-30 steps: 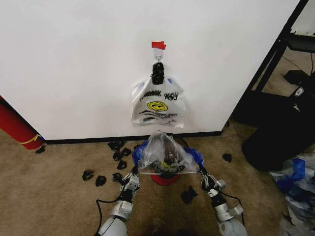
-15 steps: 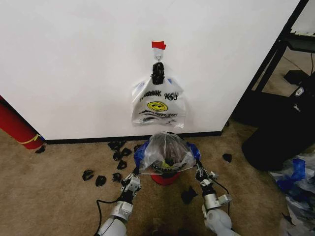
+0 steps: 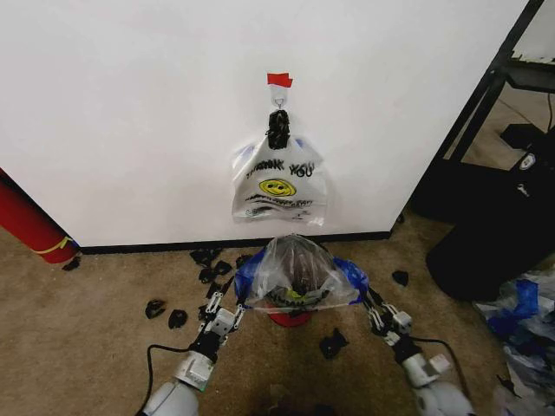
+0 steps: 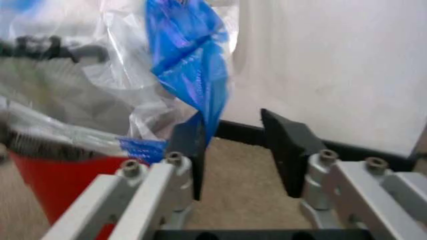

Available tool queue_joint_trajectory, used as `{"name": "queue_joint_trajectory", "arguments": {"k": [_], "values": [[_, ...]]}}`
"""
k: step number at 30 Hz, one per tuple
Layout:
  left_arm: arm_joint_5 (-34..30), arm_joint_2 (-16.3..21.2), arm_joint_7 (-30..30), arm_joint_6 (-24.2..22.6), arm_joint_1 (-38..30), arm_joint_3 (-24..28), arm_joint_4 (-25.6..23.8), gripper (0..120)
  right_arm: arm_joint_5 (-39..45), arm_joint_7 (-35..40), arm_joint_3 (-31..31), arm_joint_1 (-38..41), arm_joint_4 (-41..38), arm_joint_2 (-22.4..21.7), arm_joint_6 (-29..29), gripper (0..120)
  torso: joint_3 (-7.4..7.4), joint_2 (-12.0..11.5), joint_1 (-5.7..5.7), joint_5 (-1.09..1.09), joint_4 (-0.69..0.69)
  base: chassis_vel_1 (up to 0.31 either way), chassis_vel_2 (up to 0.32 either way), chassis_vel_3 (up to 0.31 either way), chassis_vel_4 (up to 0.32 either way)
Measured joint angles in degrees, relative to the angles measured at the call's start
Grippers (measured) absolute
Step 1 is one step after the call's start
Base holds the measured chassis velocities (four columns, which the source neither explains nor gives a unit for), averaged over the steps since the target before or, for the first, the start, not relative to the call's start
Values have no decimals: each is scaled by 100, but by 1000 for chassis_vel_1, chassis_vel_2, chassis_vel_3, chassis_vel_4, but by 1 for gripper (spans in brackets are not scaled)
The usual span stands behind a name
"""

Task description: Pick up the garbage bag from the wall and place it over the trash bin.

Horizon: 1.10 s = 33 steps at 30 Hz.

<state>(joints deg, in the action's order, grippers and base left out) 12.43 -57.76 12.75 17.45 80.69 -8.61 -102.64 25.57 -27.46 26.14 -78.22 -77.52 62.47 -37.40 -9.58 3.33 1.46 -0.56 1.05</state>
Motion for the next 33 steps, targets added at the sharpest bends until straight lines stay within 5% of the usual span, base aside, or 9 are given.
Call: {"name": "queue_joint_trajectory", "arguments": {"k": [10,16,20,25,28,33], "values": [[-1,94,-671,530,111,-384,-223,94,460,514,22,-58,-271,36,-148,69,0,0,0,0,-1,0,0,0,0],[6,61,-772,749,166,-385,-418,100,1696,782,-339,-178,-759,127,617,91,0,0,0,1,-2,0,0,0,0],[-30,37,-779,782,175,-357,-548,100,2008,-291,-264,-270,-918,108,1348,100,0,0,0,0,-1,0,0,0,0],[-361,108,-867,836,38,-367,-595,100,1951,-1915,63,-116,-633,101,1336,100,0,0,0,0,-1,0,0,0,0],[-1105,341,-1069,779,-224,-340,-638,100,2251,-2674,270,-67,-740,145,1212,100,0,0,0,0,-2,0,0,0,0],[-2501,830,-1500,476,-677,-218,-843,100,2328,-2655,354,-20,-1287,198,1066,100,0,0,0,1,-2,0,0,0,0]]}}
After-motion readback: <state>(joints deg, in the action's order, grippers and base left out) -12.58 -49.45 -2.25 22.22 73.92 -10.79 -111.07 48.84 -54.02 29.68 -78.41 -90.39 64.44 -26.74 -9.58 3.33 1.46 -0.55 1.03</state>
